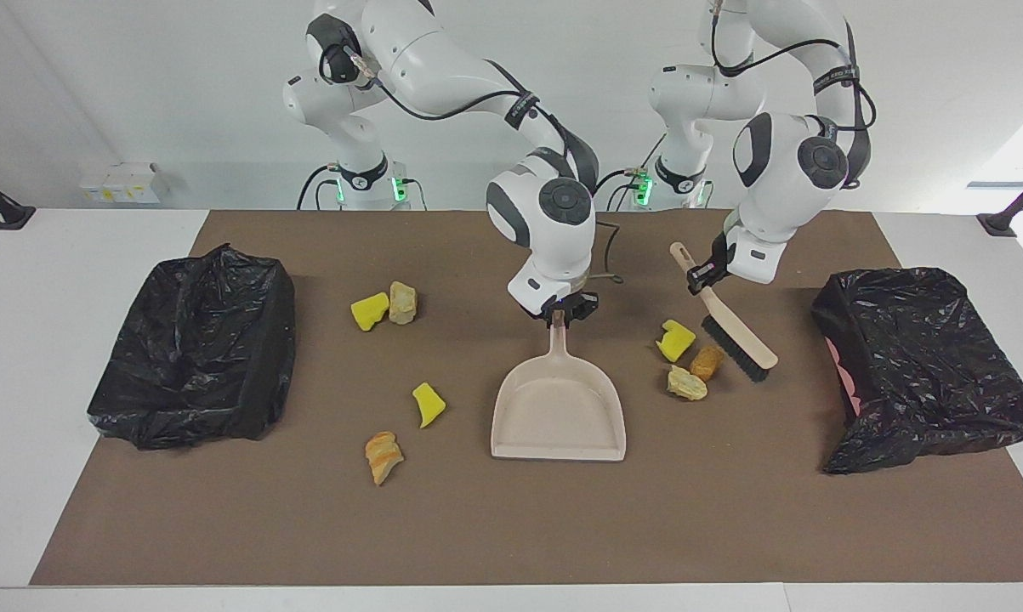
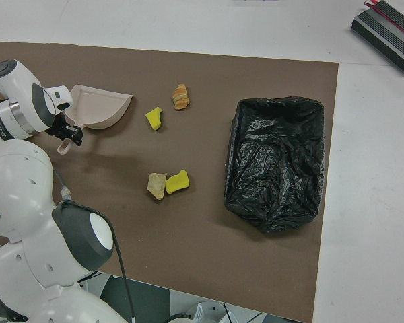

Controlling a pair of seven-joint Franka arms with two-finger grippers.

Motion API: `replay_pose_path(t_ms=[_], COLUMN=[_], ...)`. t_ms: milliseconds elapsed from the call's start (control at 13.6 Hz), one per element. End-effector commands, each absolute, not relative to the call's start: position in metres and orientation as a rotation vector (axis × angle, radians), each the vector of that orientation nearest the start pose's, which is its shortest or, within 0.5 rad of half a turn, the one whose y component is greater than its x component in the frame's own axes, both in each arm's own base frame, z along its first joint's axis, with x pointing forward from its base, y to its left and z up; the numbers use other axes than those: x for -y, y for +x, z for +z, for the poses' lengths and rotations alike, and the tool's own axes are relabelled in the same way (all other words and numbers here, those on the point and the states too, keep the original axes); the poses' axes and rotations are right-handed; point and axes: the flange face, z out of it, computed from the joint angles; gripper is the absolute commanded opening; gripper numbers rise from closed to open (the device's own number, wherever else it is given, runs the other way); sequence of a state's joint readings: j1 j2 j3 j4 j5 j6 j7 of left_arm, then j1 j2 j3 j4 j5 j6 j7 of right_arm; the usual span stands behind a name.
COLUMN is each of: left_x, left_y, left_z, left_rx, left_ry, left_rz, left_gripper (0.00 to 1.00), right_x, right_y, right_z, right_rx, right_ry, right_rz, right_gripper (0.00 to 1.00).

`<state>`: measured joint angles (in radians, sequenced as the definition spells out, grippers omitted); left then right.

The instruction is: Sweep and dump trash in bin

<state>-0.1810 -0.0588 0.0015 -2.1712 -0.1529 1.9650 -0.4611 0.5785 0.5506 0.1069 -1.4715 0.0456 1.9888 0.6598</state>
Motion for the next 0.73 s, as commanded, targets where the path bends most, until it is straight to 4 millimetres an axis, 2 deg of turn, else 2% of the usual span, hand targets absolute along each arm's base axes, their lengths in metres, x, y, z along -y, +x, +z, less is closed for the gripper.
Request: replay_pose_path(t_ms=[0, 220, 367, 513, 660], left_x=[0.080, 0.043, 0.036, 0.031, 0.039], left_y=[0.497, 0.500, 0.500, 0.496, 0.501], left_z=[0.400, 0.392, 0.390, 0.377, 0.359], left_rx=[0.322, 0.090, -0.111, -0.263, -0.319], left_ry=[-3.174, -3.196, -3.155, -3.131, -3.092], left_rz=[0.307, 0.305, 0.307, 0.331, 0.343], left_gripper=[0.00, 0.00, 0.00, 0.00, 0.00], right_x=[-0.420, -0.392, -0.367, -0.350, -0.332], right_y=[0.554, 0.560, 0.569, 0.572, 0.577], right_z=[0.388, 0.414, 0.424, 0.420, 0.416], right_rx=[0.227, 0.424, 0.527, 0.854, 1.167], right_ry=[-3.066, -3.045, -3.038, -2.969, -2.915], right_rz=[0.065, 0.059, 0.080, 0.119, 0.128], right_gripper=[0.00, 0.00, 0.00, 0.00, 0.00])
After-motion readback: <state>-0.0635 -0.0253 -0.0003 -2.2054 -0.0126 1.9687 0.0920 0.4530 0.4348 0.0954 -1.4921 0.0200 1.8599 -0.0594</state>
